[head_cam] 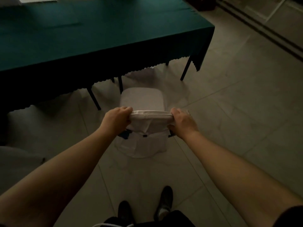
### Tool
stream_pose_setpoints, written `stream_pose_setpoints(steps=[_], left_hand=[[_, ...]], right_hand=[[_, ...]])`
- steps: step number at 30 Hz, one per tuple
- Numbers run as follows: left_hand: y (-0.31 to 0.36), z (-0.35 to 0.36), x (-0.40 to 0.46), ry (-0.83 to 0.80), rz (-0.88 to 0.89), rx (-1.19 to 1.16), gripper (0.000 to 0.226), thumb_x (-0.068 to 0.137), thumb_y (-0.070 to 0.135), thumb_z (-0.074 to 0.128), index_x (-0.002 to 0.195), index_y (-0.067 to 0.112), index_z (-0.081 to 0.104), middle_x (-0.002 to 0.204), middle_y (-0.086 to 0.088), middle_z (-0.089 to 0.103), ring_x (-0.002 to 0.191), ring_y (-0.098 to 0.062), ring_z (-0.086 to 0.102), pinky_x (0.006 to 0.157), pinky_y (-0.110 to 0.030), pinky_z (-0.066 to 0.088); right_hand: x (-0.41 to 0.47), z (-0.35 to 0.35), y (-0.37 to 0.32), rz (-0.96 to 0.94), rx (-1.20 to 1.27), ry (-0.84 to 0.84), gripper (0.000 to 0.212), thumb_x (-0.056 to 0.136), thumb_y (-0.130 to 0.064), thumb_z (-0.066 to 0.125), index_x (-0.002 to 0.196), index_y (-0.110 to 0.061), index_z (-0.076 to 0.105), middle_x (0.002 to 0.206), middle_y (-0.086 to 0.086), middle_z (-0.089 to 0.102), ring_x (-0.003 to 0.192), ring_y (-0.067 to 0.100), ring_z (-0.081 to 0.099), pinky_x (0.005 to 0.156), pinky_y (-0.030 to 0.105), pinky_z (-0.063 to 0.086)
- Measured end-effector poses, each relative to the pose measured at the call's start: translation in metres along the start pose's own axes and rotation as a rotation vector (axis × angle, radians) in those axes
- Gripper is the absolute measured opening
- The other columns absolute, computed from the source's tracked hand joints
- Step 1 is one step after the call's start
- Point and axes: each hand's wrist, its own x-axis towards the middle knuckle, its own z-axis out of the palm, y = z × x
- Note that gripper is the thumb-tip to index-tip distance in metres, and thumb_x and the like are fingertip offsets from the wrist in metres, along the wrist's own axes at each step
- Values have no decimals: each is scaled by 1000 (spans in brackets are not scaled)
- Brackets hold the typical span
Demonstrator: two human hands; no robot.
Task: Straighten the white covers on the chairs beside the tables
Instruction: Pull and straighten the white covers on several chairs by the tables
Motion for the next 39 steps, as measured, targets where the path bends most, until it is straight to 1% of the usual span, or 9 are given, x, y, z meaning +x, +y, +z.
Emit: stream_pose_setpoints(steps=[3,5,12,16,20,26,30,34,39], left_hand=[[2,-3,6,-45,14,58,21,82,30,67,98,21,59,90,-3,65,78,-26,65,62,-38,55],[2,-5,8,-62,28,92,23,81,32,69,100,23,60,91,-1,66,77,-24,65,62,-37,54],[13,-10,17,-80,68,205,25,84,39,65,107,29,59,95,5,65,78,-19,65,61,-33,52],[32,-11,33,-78,118,221,25,85,39,62,108,29,58,95,5,65,77,-19,66,61,-33,52],[52,-13,58,-64,129,242,27,83,39,65,108,29,58,96,5,66,80,-20,66,59,-33,46],[84,-15,100,-42,142,277,22,83,35,65,104,30,59,91,5,66,75,-18,65,57,-31,45],[110,-16,128,-48,131,295,21,85,34,63,105,29,60,93,5,66,78,-17,65,63,-34,52],[131,-13,155,-60,124,306,19,86,31,60,105,27,60,95,4,66,82,-19,65,65,-34,51],[141,-10,201,-67,100,299,22,88,32,60,109,28,58,97,3,67,84,-18,64,70,-34,51]], right_hand=[[7,0,5,-31,-27,28,33,83,-27,65,108,-12,50,102,14,57,87,37,57,65,37,35],[13,-2,7,-63,-52,33,24,85,-25,61,103,-12,50,99,13,58,85,35,59,59,35,33],[21,-9,25,-175,-84,74,20,83,-23,61,100,-17,52,91,11,61,77,37,61,56,35,33],[25,-20,53,-182,-75,103,24,80,-25,65,100,-15,55,89,13,60,76,38,61,57,36,35],[37,-31,81,-188,-56,124,32,78,-29,70,104,-15,56,91,14,60,77,39,61,58,35,34],[54,-39,127,-187,-29,146,34,79,-32,71,105,-16,56,91,15,59,78,40,61,58,38,39],[67,-47,159,-177,-8,141,33,79,-31,71,104,-16,55,90,15,59,77,40,60,59,39,43],[86,-55,190,-192,-17,134,33,77,-31,73,101,-16,55,89,15,59,76,40,60,57,36,36],[131,-69,220,-215,-25,137,31,77,-31,73,98,-16,55,86,14,58,73,39,60,56,35,35]])
